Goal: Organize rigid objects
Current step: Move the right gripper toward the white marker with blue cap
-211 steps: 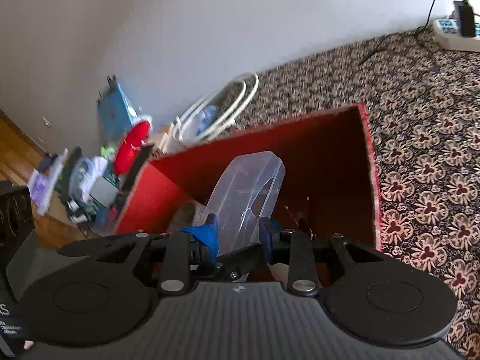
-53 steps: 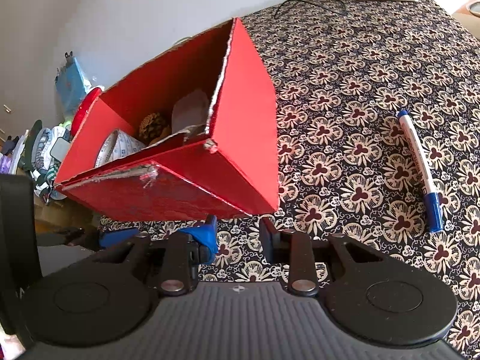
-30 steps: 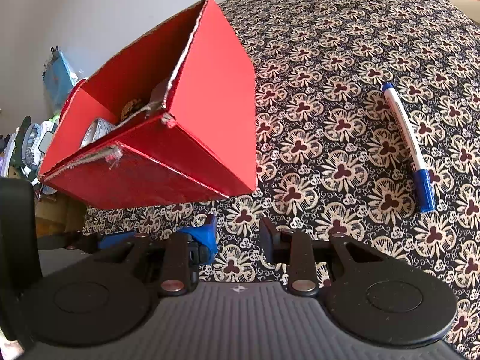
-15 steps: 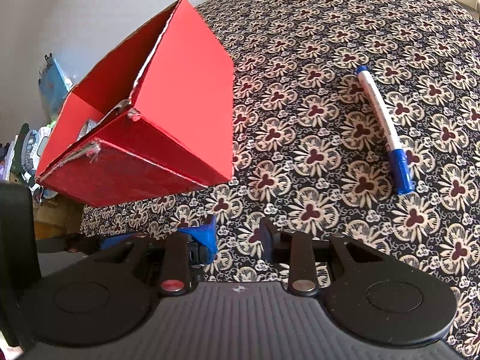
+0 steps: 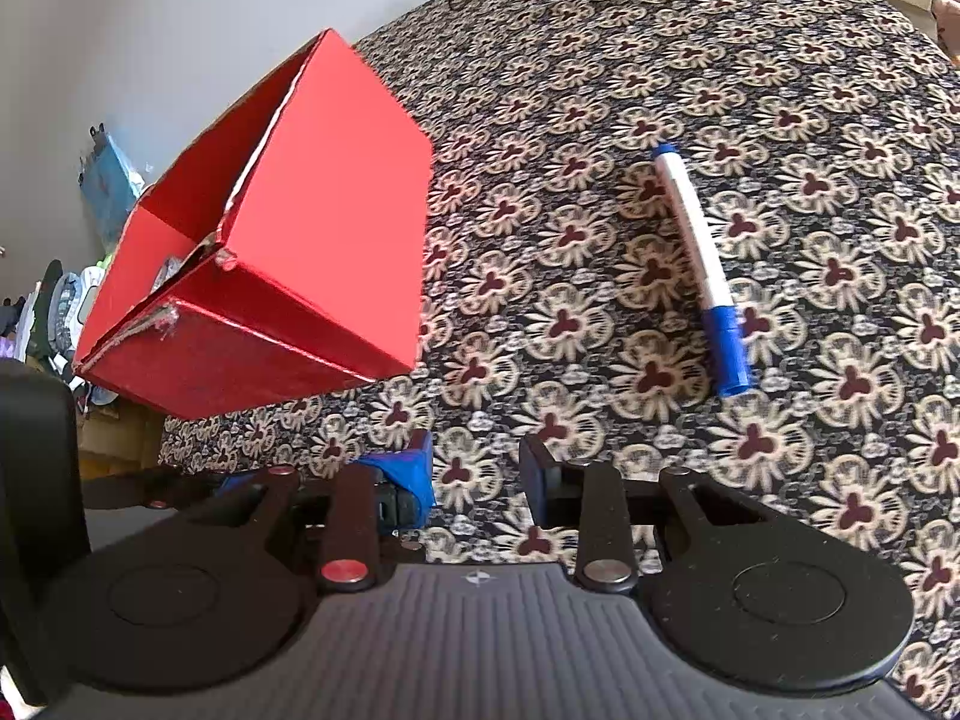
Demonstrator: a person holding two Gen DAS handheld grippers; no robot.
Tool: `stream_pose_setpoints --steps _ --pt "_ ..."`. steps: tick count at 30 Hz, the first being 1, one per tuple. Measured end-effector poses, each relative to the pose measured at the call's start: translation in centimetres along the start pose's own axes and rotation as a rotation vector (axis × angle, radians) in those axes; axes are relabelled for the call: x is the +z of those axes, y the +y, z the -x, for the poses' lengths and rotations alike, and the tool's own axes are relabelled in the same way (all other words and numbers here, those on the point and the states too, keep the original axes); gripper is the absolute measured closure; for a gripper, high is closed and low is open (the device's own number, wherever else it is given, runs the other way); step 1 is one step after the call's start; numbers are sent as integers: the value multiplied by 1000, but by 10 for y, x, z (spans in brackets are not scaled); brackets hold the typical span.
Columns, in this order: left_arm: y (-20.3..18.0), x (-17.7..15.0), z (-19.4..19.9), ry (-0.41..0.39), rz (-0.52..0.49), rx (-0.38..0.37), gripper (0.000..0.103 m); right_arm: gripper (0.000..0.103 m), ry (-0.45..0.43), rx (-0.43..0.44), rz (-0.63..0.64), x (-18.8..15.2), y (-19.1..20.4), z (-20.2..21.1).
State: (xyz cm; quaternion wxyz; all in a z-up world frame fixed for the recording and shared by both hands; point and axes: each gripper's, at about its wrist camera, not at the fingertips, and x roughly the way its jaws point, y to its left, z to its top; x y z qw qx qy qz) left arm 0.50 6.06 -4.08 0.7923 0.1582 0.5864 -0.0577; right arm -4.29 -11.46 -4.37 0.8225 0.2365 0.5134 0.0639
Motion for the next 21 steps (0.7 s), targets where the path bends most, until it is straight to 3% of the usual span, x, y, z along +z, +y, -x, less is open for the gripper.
stream_pose_setpoints --steps 21 --pt "-49 5 8 -4 -22 8 34 89 -21 -3 -42 -2 -66 29"
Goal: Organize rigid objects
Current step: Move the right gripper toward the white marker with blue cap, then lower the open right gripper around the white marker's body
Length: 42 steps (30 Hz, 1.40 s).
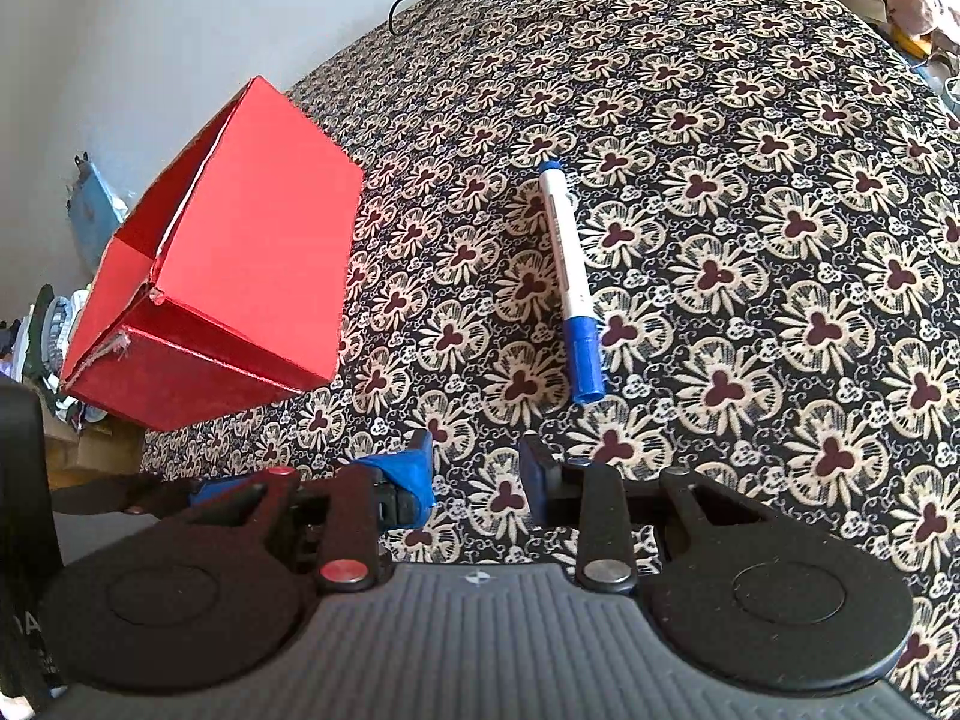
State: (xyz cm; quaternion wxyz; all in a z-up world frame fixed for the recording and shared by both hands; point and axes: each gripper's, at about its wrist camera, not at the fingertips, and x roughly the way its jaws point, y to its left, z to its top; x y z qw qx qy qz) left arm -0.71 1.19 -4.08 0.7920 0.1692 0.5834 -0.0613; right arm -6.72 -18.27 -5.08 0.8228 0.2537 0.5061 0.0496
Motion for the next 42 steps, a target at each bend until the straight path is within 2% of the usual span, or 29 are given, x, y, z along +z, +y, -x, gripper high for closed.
stream_pose_setpoints --steps 12,19,24,29,42 --pt "-23 -5 -1 15 2 -5 33 89 -54 84 -59 -3 -35 20" --pt "-35 -3 -1 -41 -31 -42 32 90 -122 86 -130 -4 -58 27" --pt "-45 11 -3 -68 -68 -59 31 90 -190 76 -174 0 -78 40" --pt "-54 26 -6 -81 -79 -84 31 90 -185 70 -212 8 -97 37" --pt "-60 52 -16 -82 -59 -155 31 90 -189 84 -254 19 -109 23"
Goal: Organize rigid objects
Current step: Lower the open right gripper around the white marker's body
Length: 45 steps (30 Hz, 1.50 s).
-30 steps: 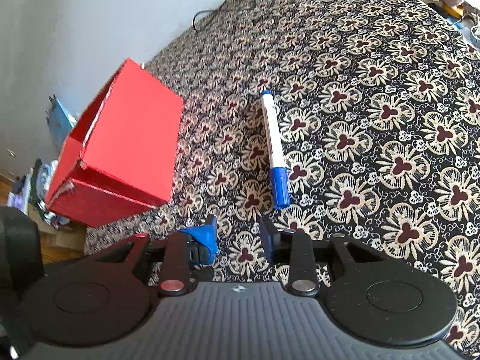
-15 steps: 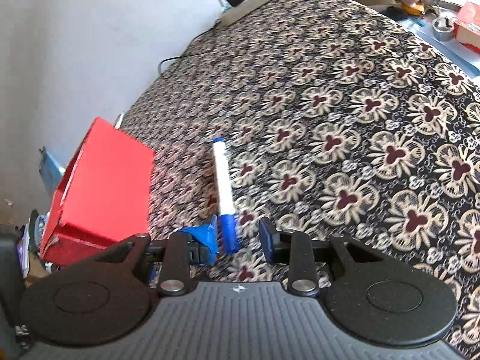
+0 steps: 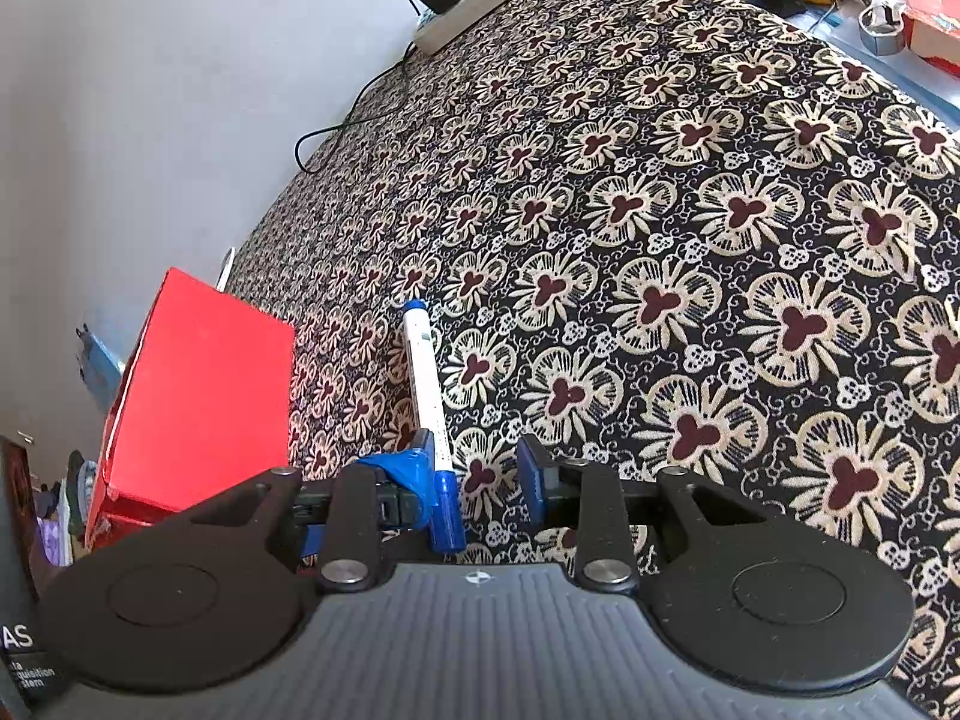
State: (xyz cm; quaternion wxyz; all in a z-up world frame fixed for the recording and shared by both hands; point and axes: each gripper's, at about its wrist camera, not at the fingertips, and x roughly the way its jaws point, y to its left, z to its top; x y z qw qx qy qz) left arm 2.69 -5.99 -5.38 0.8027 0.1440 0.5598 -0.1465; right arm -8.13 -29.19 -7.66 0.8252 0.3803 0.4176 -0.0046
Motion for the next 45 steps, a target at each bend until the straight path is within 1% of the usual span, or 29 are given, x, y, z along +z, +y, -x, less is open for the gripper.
stream_pose_setpoints --steps 4,7,11,15,20,22,25,27,29,31,36,41,45 --pt "1 5 -3 -8 7 -16 30 91 -1 16 -19 6 -4 -1" --pt "2 8 -5 -14 13 -28 30 95 1 25 -19 10 -8 -3" --pt "2 12 -7 -23 17 -45 30 95 1 38 -4 13 -10 -7" --pt "1 12 -8 -36 9 -74 30 95 1 58 -22 8 -17 1" --pt "-2 4 -7 -62 -28 -124 30 96 17 74 -42 12 -25 4" --pt "-2 1 -6 -75 -38 -140 30 94 25 76 -37 16 -26 5" --pt "1 1 -6 -89 -33 -174 30 95 41 90 -42 22 -28 4" --pt "6 3 -6 -96 -21 -202 30 96 53 112 -66 25 -32 3" --pt "11 5 -5 -103 -6 -246 30 96 73 142 -108 29 -37 1" --pt "15 6 -4 -111 -2 -283 30 98 83 133 -118 33 -39 1" --pt "20 7 -5 -109 -6 -332 30 98 102 145 -120 39 -42 2" --pt "18 10 -8 -113 5 -332 30 99 135 171 -163 38 -55 7" --pt "18 8 -8 -127 2 -338 30 98 136 178 -185 37 -65 13"
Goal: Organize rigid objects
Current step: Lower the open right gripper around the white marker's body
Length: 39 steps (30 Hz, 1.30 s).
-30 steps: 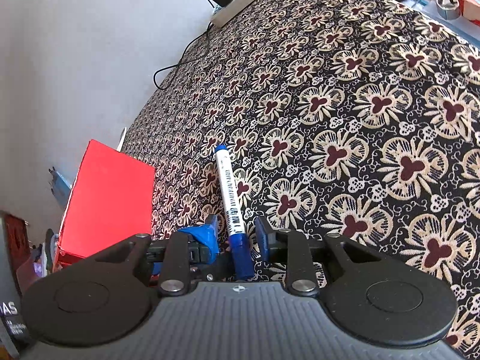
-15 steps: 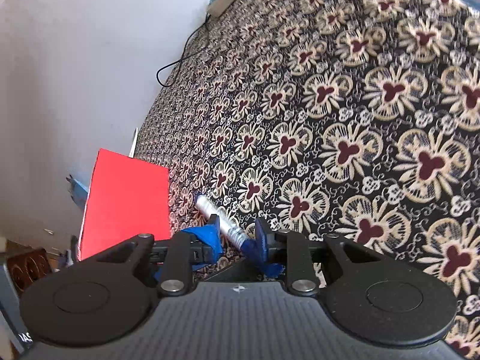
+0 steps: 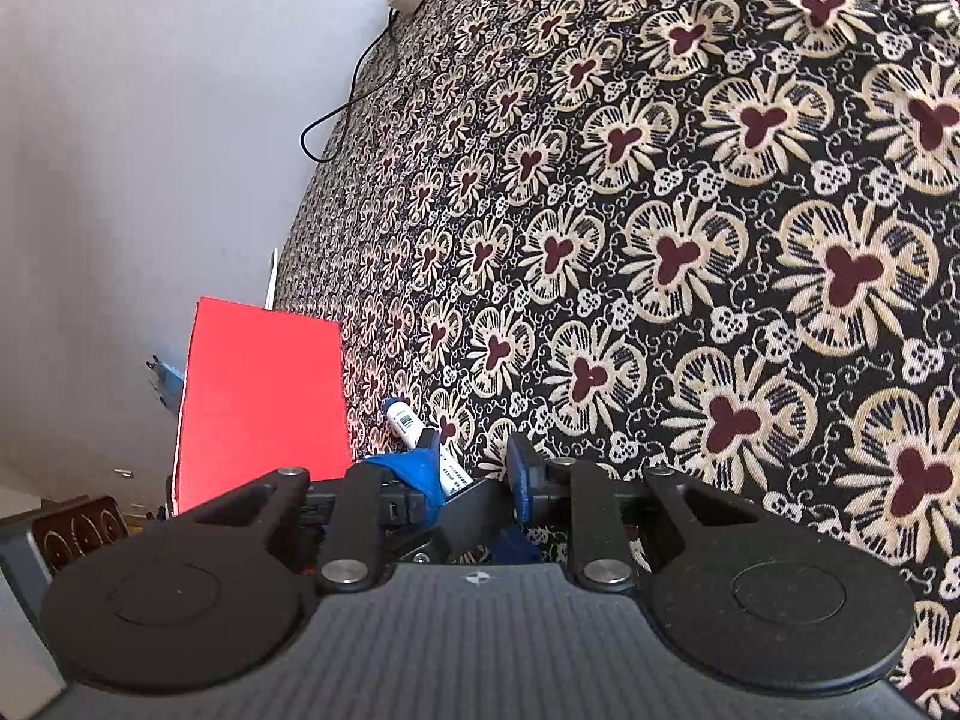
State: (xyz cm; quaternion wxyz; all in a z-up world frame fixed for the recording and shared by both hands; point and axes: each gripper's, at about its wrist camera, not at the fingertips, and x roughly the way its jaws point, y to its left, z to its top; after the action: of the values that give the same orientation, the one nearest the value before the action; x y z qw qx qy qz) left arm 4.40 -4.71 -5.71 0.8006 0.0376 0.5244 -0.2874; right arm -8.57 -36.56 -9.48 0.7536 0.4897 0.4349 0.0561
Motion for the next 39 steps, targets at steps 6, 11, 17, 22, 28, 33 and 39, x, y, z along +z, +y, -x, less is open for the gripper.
stream_pose_setpoints --steps 6,11,17,22,28,33,39 --pt "2 -5 3 -11 5 -10 30 97 24 -2 -1 -6 0 3" --pt "8 -15 10 -9 -18 -10 30 96 80 11 6 -12 6 -5" --pt "19 -25 19 4 -29 -22 30 94 167 64 -54 -21 14 -22" --pt "18 -36 25 13 -73 -58 30 93 197 72 -85 -25 15 -25" --pt "25 -35 24 0 -22 -89 30 94 152 20 14 -18 23 -12" --pt "26 -30 23 -23 15 -64 44 94 150 4 47 -21 29 -20" --pt "38 -31 27 -35 53 -39 81 94 149 -8 77 -18 48 -48"
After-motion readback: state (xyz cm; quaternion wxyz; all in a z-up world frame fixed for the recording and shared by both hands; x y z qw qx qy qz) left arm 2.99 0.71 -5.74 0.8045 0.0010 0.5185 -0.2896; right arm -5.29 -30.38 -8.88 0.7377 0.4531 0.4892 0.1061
